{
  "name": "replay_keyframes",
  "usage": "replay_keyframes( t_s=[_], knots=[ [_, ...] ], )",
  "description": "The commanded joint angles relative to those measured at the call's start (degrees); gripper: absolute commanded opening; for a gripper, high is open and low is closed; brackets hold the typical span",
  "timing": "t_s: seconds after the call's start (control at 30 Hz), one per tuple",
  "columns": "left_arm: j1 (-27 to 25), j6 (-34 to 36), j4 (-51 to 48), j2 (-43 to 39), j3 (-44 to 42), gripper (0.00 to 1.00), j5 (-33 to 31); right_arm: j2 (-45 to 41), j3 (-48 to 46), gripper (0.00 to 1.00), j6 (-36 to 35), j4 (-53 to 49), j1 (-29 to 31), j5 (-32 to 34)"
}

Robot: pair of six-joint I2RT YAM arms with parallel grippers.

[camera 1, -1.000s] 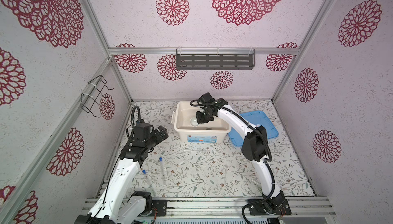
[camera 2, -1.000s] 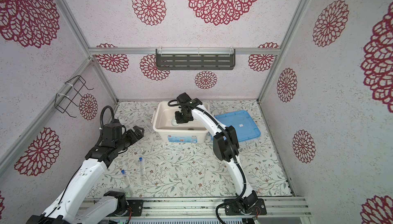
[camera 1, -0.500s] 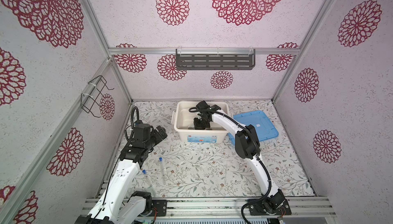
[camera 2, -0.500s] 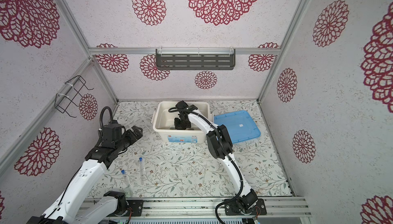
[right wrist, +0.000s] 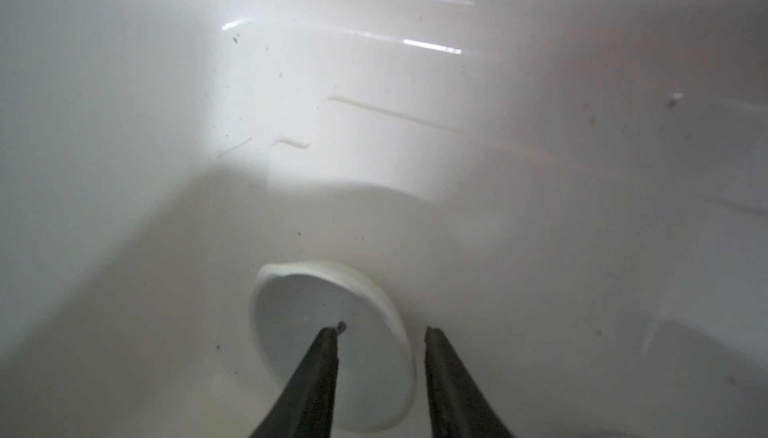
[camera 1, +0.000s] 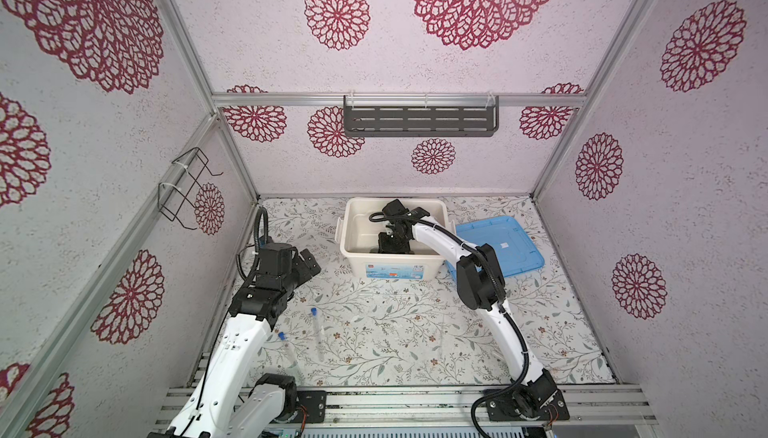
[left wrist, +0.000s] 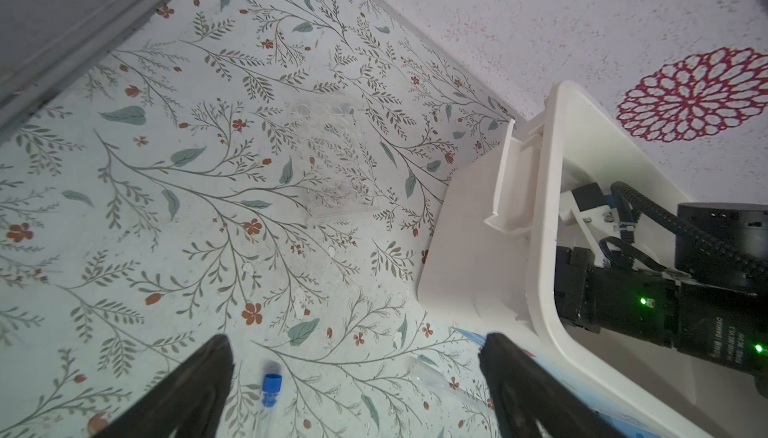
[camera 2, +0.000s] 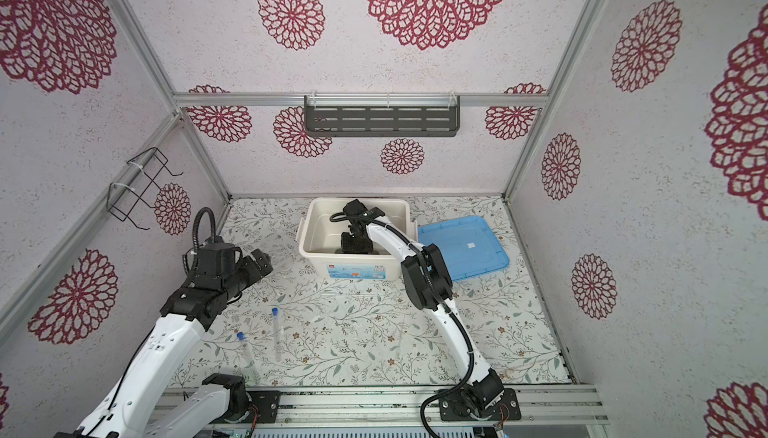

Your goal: Organize the chemistry lab equipment

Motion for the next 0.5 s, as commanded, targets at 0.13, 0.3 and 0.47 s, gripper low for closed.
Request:
replay_keyframes(
  t_s=[0.13,0.3,0.47],
  knots=[
    [0.7,1.74,-3.31,-0.46,2.9,0.97,-3.32,-16.2,1.53,0.45,0.31,0.55,-0.43,-1.11],
    [1.66,3.99,-4.32,-1.93,3.07,0.97,-6.49,-24.51,-1.12,0.47,-1.66,-2.62,-0.52,2.87],
    [2.28,4.49,-2.56,-1.83,2.07,0.97,-5.31,-43.39,-17.3,0.47,-2.07,-0.3,-1.08,13.79]
  ],
)
